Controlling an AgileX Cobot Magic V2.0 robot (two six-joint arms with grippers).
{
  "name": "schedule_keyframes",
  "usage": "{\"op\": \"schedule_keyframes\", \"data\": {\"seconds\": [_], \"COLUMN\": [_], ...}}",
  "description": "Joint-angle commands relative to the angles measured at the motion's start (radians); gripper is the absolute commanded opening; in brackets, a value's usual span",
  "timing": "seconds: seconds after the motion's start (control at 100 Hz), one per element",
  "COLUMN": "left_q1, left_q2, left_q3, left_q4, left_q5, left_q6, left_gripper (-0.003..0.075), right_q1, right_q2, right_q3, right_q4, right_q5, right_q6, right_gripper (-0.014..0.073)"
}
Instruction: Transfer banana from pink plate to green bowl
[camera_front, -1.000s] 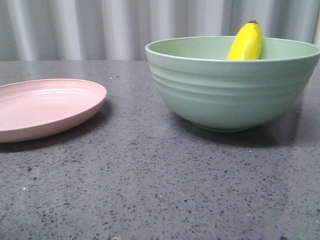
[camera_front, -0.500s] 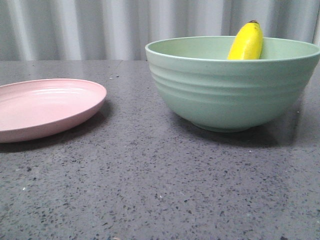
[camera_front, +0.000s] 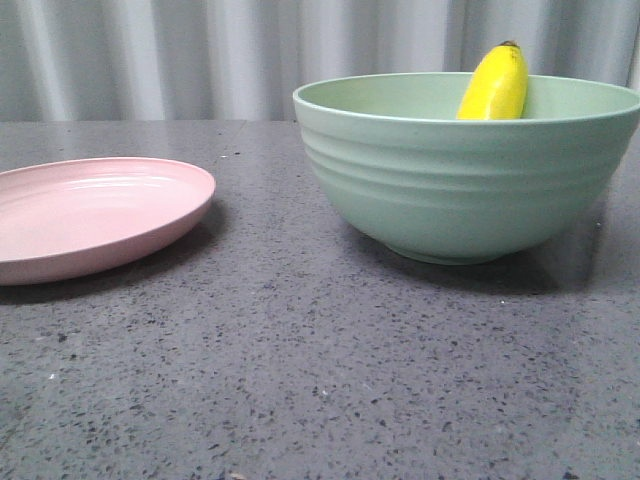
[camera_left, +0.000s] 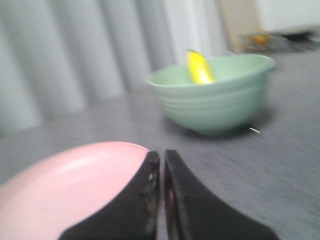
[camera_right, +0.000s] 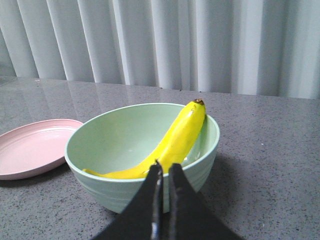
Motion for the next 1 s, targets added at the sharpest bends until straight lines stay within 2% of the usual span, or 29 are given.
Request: {"op": "schedule_keyframes", "data": {"seconds": [0.0,0.1,0.24,0.37,0.51,0.62,0.99], "left_q1": [0.125,0.244,0.415,0.575,0.703,0.739,0.737], "left_q2": [0.010,0.008,0.006,-0.040,-0.076,-0.076,-0.076], "left_q3": [0.011,0.008,0.008,0.008,0.010,0.010,0.008], "left_q4": [-0.040,-0.096,-0.106,-0.106,-0.106,-0.106,-0.080], "left_q5": [-0.212,-0.208,-0.130,0.012,0.180,0.323,0.319], "left_q6": [-0.008,-0.008,-0.008,-0.044,-0.054,-0.054,-0.054], "left_gripper": [-0.0020,-0.0020,-0.0020,-0.0020,-0.0020,-0.0020,-0.0020], "right_q1": [-0.002,-0.002,-0.002,-0.002,-0.002,-0.002,-0.002], "right_q2": [0.010,0.010,0.010,0.010,0.010,0.010,0.010], "right_q3": [-0.027,-0.027,-0.027,-0.027,-0.027,-0.027,-0.027], "right_q4": [-0.003,-0.003,-0.003,-0.003,-0.003,-0.003,-0.003], "right_q5": [-0.076,-0.076,-0.076,-0.076,-0.073,-0.073,-0.073], "right_q6": [-0.013,-0.013,-0.013,-0.013,-0.013,-0.013,-0.013], "right_gripper": [-0.0065,-0.0065,-0.0065,-0.0065,-0.0065,-0.0065,-0.0065]}}
